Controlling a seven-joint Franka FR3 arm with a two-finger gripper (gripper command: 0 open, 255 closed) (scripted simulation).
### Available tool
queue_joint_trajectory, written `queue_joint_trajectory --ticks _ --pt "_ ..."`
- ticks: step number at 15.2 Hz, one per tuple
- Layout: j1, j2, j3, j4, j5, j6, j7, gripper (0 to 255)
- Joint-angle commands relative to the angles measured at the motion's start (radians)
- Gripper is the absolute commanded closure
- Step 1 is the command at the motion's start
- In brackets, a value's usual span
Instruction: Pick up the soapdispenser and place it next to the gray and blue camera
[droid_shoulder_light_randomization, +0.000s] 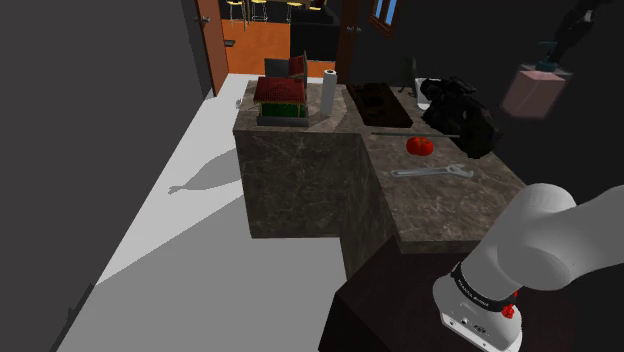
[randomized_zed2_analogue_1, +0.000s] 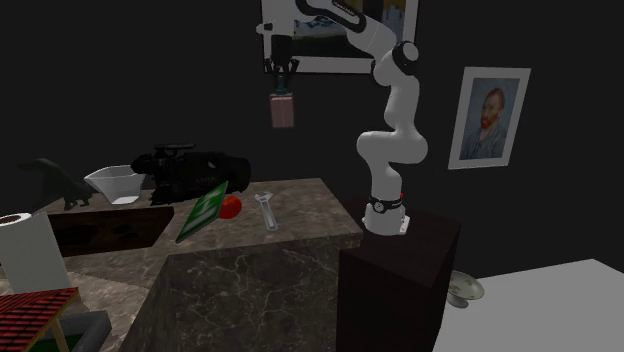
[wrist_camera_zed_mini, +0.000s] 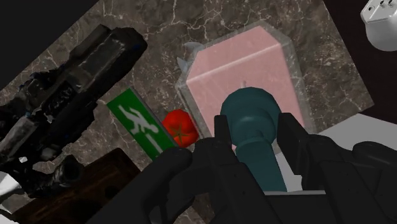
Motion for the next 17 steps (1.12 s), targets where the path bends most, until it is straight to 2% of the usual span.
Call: queue_joint_trajectory --ticks 1,4,6,8,9,17 --pt "0.019 0.029 -0.067 0.047 -0.010 0.009 -0.059 255" --pt "0.068 0.085 -0.188 0.133 -0.012 0.021 -0.148 255" --pt "0.117 0.127 -0.288 0.199 -0.005 0.030 -0.210 255" --pt "0.191 0.172 -0.413 0.274 0.009 0.036 -0.273 255" --pt "0.244 0.192 -0.491 0.316 0.017 0.036 -0.306 255" --pt "0.156 0.118 -0.410 0.142 -0.028 0.133 -0.255 255"
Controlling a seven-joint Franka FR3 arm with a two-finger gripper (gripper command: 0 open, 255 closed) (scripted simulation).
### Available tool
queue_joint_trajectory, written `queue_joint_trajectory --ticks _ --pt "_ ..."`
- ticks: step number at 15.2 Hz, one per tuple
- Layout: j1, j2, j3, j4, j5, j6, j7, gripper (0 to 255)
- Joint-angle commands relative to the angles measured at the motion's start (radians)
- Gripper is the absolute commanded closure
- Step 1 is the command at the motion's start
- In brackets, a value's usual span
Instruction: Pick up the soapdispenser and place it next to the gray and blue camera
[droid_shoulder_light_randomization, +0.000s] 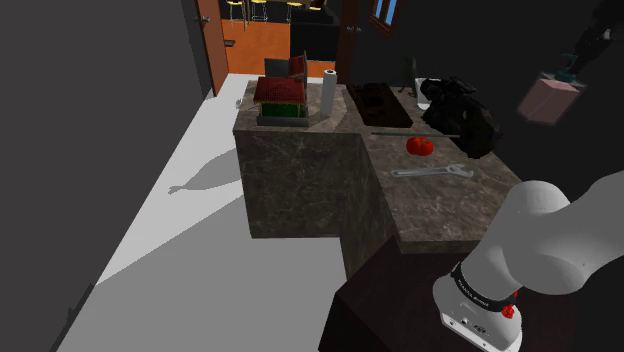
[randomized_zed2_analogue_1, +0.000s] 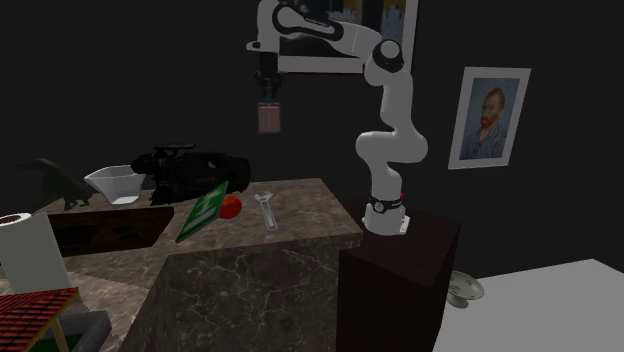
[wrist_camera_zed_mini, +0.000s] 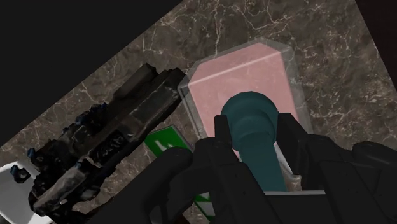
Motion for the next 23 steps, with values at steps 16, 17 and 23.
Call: queue_joint_trajectory --ticks 16,17,23 --pt "-0.097 -0.102 0.032 -0.294 -0.072 0.198 0.071 255" --pt "-0.100 -0.106 0.030 -0.309 -0.076 0.210 0.074 255" --pt "-0.112 -0.126 0.010 -0.391 -0.101 0.278 0.093 255"
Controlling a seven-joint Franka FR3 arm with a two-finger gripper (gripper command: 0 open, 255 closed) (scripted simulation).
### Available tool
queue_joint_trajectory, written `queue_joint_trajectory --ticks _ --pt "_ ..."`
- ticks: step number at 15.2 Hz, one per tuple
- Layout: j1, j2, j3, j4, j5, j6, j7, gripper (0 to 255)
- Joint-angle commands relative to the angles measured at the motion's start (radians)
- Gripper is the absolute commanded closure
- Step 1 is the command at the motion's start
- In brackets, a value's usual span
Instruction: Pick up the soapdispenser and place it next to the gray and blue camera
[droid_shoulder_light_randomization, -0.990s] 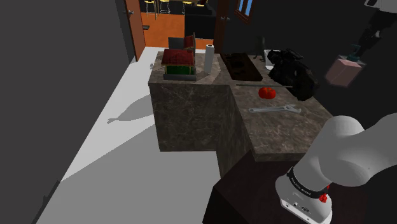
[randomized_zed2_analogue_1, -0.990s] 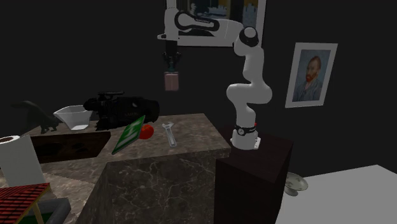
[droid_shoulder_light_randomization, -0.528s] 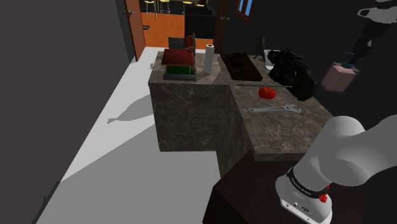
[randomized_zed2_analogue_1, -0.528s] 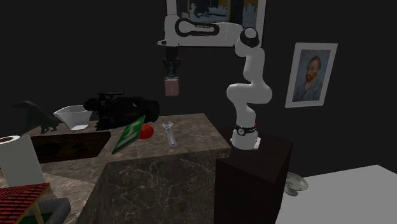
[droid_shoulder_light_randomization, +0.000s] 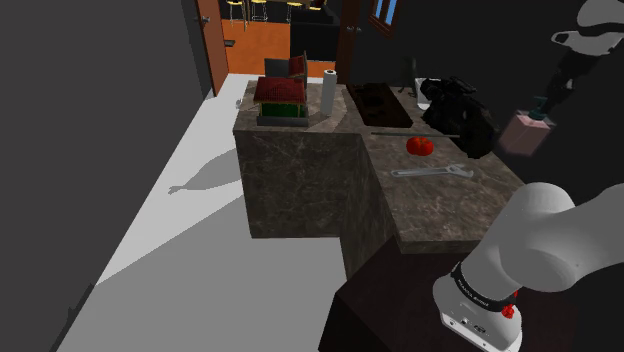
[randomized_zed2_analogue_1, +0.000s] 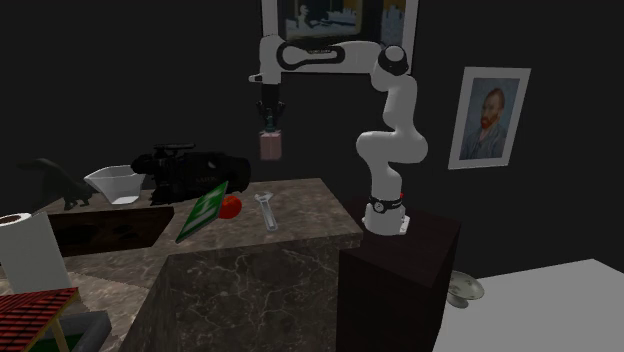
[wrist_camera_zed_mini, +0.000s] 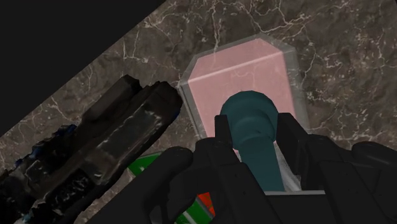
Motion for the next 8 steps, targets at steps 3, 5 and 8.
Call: queue_joint_trajectory --ticks 3,5,8 --pt "-0.004 -0.010 -0.018 -0.052 -0.017 0.048 0.013 255" --pt "-0.005 -0.014 -0.028 -0.076 -0.025 0.071 0.018 255" --pt "-0.006 -0.019 -0.046 -0.110 -0.038 0.105 0.026 255"
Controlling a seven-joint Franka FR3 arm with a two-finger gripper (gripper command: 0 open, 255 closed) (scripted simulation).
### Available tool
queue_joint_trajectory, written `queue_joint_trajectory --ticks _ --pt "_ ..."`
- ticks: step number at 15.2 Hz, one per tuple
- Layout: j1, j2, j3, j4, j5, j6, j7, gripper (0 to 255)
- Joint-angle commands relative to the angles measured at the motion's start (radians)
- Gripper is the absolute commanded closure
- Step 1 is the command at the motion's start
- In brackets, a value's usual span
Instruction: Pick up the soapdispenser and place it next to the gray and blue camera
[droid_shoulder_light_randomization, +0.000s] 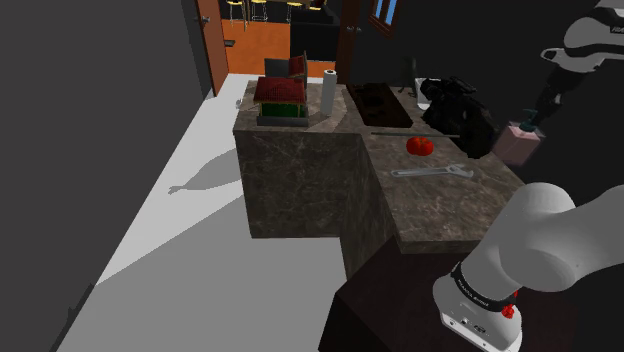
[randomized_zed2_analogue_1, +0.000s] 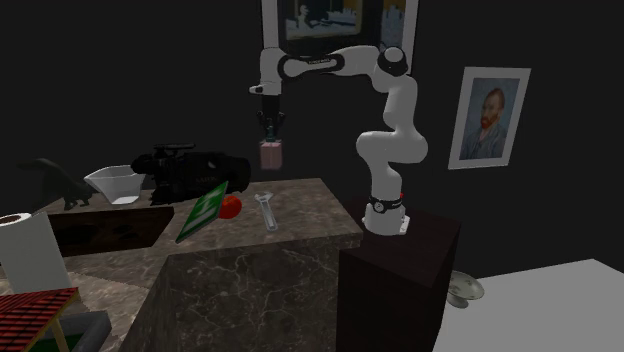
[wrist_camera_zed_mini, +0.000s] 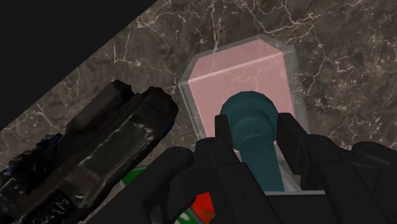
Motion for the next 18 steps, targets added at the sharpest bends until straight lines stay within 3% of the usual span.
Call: queue_joint_trajectory --ticks 1,18 --pt "0.001 -0.003 -0.012 -0.020 -0.008 0.022 0.005 255" --pt "0.046 -0.003 -0.166 -0.175 -0.089 0.223 0.047 255"
